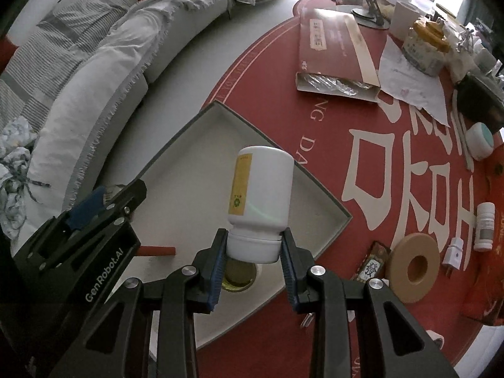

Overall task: Organize rigid objects
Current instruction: 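Carry hose clamp with left tool and bottle with right tool to tray, then release hose clamp into tray with left tool while right tool releases bottle there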

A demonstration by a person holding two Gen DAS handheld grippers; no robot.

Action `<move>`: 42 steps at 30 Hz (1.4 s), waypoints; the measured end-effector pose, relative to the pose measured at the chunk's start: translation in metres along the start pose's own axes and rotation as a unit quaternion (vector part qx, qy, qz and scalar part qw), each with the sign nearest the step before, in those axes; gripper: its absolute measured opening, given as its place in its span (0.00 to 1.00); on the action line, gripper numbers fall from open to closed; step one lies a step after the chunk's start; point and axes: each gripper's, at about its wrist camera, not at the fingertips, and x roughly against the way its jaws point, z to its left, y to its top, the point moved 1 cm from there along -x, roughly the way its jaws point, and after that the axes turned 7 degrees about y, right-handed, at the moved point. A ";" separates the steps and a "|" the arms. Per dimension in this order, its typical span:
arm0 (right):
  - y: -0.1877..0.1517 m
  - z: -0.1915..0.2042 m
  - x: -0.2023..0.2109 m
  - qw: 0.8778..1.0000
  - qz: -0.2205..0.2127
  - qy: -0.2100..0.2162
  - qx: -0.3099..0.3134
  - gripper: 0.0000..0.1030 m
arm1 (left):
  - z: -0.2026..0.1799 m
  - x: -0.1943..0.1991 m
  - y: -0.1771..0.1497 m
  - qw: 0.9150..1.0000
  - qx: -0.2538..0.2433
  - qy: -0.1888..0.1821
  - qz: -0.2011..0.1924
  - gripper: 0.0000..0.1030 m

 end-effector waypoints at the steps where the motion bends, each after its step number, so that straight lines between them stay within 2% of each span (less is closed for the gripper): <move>1: 0.000 0.000 -0.001 1.000 0.001 0.000 -0.001 0.33 | 0.001 -0.001 0.001 1.000 -0.001 0.000 0.002 0.47; 27: 0.006 -0.005 -0.030 0.999 0.027 -0.015 -0.011 0.33 | -0.008 -0.026 0.000 1.000 -0.022 0.000 0.022 0.47; 29: 0.006 -0.006 -0.033 0.999 0.029 -0.014 -0.013 0.33 | -0.010 -0.030 0.001 0.999 -0.029 0.001 0.021 0.51; 31: 0.005 -0.008 -0.033 0.999 0.030 -0.015 -0.015 0.34 | -0.009 -0.032 0.001 0.999 -0.031 0.010 0.019 0.73; 32: 0.005 -0.012 -0.032 0.999 0.032 -0.017 -0.020 0.38 | -0.007 -0.034 0.001 0.999 -0.027 0.018 0.019 0.77; 33: 0.004 -0.016 -0.031 0.999 0.033 -0.026 -0.024 0.57 | -0.004 -0.034 0.001 0.999 -0.021 0.020 0.021 0.79; 34: 0.002 -0.022 -0.028 0.999 0.030 -0.035 -0.029 0.83 | -0.002 -0.035 0.001 0.999 -0.015 0.015 0.026 0.85; 35: -0.001 -0.031 -0.019 0.999 0.012 -0.037 -0.036 0.92 | 0.001 -0.036 0.001 0.999 -0.008 0.000 0.035 0.89; 37: -0.008 -0.045 -0.001 0.998 -0.020 -0.043 -0.039 0.95 | 0.004 -0.035 0.001 0.999 0.001 -0.016 0.041 1.00; 40: -0.024 -0.077 0.022 0.992 -0.048 -0.100 -0.058 0.95 | 0.003 -0.023 -0.004 1.000 0.001 -0.010 0.028 1.00; 42: -0.041 -0.112 0.036 0.986 -0.062 -0.112 -0.104 0.95 | 0.001 -0.017 -0.006 1.000 0.000 -0.016 0.026 1.00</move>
